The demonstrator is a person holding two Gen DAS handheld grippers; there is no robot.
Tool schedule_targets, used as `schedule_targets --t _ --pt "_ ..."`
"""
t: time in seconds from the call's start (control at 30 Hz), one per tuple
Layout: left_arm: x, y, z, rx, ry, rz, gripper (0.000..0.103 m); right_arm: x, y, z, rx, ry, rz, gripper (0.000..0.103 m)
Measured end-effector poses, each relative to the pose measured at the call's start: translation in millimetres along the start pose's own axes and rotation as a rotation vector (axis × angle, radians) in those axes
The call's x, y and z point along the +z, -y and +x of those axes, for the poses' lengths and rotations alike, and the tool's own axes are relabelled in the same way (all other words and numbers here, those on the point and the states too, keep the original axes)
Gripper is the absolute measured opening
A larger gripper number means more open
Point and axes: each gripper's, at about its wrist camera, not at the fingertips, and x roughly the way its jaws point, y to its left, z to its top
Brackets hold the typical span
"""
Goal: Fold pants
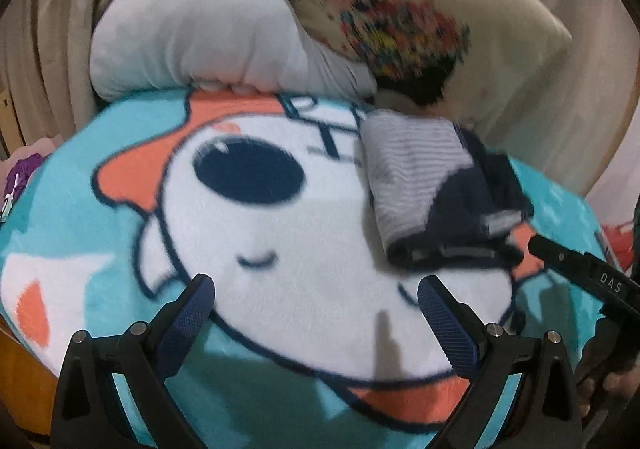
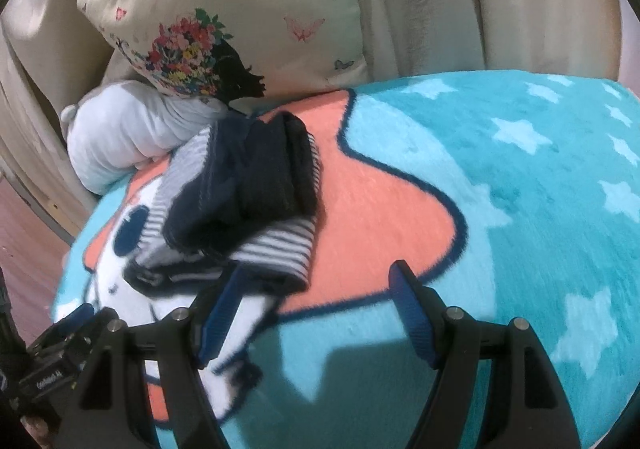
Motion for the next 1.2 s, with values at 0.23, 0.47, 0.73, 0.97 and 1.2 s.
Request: schedule_targets --t 0.23,0.47,0.73,0.97,1.2 --pt "49 -17 10 -0.078 -0.024 0.006 0.102 46 16 20 0.194 -0.125 0.145 0.074" --pt "80 -5 81 -0.247 -0.172 -0.008 0.102 69 30 68 0.268 -0.202 0.261 0.075" --pt "80 45 106 -0.439 -0.247 0.032 0.069 74 13 86 0.34 -0.202 0.245 0.043" --pt "112 57 97 -0.384 -0.182 0.061 0.069 102 4 78 0.422 -0.161 0.241 0.035" --pt "102 45 84 -0.25 -0.172 0.047 0.069 104 14 90 0.286 -0.152 0.242 0.04"
